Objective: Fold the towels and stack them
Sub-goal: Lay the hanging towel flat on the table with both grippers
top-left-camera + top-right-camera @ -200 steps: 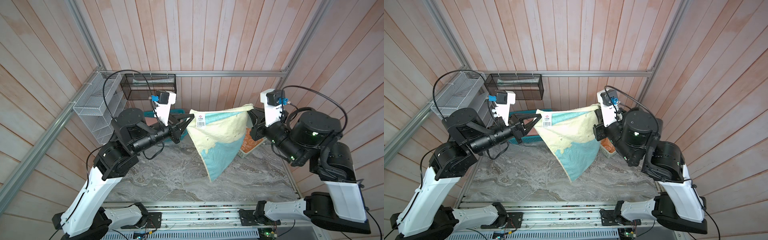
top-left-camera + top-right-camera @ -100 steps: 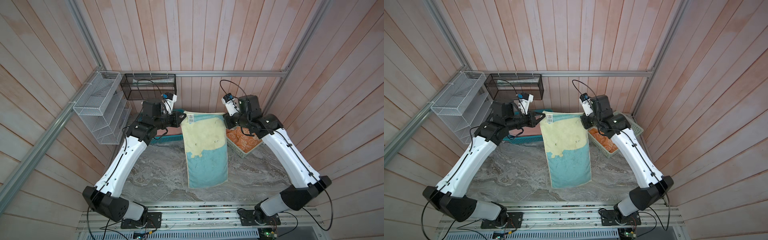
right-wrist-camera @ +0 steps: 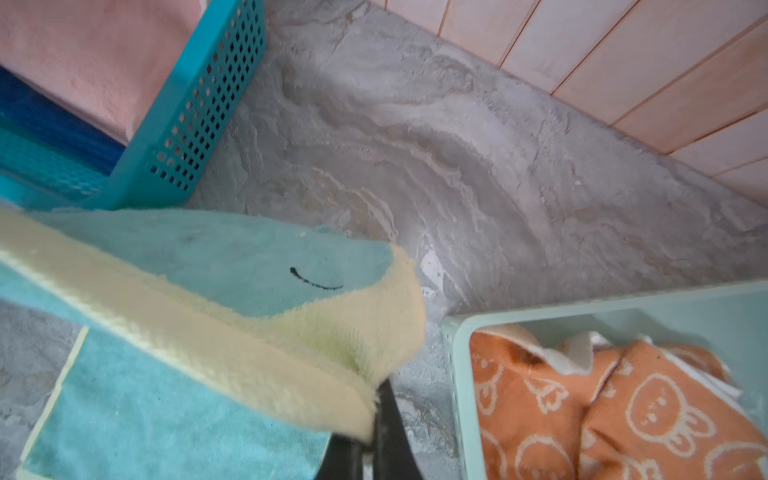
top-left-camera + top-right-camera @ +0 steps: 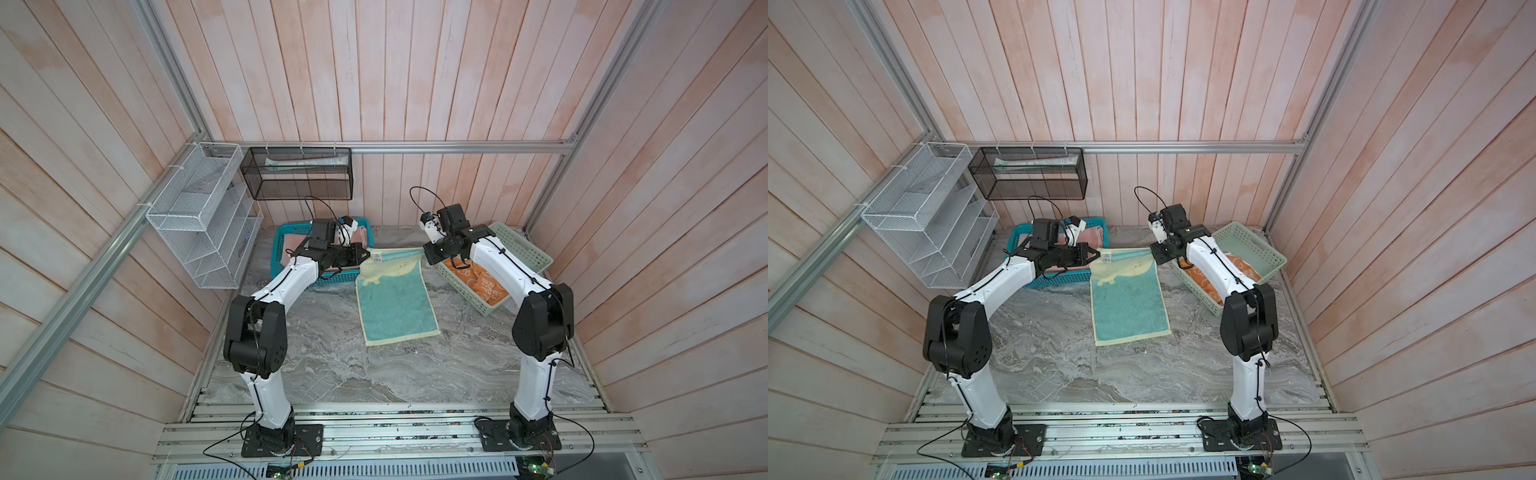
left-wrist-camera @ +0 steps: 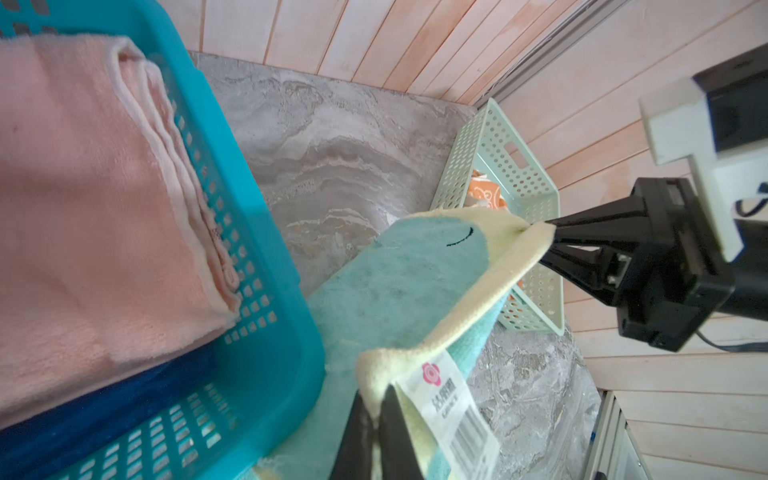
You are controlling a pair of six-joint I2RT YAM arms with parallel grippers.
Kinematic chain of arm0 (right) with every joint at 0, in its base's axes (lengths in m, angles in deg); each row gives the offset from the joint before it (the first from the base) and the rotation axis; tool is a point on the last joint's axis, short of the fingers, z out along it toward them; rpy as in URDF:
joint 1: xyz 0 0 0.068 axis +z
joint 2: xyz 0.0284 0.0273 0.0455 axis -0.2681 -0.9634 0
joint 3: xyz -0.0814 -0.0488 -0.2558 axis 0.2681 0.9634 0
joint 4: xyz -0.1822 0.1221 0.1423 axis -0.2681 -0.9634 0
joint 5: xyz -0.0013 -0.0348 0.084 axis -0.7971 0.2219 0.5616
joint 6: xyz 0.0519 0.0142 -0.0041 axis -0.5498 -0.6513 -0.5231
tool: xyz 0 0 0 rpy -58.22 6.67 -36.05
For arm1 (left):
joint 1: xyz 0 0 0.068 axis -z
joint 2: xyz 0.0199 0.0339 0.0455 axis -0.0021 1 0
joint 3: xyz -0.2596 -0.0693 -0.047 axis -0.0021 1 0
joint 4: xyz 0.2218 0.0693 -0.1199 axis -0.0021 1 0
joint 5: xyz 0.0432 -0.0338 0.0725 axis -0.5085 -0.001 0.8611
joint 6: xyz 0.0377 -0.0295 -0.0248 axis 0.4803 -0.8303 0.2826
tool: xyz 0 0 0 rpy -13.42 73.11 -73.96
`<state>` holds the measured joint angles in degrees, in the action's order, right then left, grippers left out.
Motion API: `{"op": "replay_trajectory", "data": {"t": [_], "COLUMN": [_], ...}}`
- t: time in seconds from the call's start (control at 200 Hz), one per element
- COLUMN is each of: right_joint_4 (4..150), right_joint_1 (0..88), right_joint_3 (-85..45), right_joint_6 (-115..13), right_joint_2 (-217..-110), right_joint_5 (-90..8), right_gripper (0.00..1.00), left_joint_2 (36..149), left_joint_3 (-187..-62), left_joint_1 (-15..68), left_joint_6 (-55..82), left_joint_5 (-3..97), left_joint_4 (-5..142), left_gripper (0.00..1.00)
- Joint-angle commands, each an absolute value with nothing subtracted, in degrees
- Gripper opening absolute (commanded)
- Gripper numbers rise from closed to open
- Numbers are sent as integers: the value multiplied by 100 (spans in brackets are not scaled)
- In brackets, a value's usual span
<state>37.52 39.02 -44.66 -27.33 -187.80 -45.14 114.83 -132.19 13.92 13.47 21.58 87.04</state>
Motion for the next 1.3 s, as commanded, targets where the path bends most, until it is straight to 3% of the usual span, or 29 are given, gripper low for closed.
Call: {"op": "replay_trajectory", "data": {"t": [0.0,0.285,0.56,0.745,1.085,1.295], "right_joint_4": [3887,5075,5718,5653,4776,4796], "right_joint_1": [3807,4075,4382,4434,4434,4429], "right_joint_3": [-3610,-834,706,944,535,810], "right_joint_6": [-2894,-3665,-4185,-4249,-4050,-4279], "right_joint_2": [-18314,-17503,-17136,-16789,-16037,-15649], "right_joint_5": [-4326,-3556,-3384,-3543,-4037,-3780], "right_gripper": [0,0,0,0,0,0], "left_joint_2": [11049,10477,10414,10267,8989,8892], "left_joint_3": [-12391,-10238,-8905,-8629,-8807,-8302], "left_joint_1": [1330,1671,2144,2270,2463,2954], "left_joint_6": [1319,1012,287,133,285,-111], "left_joint_5": [2182,2417,2492,2570,2883,3035], "left_joint_4": [8090,7220,6346,6244,7257,6914], "left_gripper": [0,0,0,0,0,0]}}
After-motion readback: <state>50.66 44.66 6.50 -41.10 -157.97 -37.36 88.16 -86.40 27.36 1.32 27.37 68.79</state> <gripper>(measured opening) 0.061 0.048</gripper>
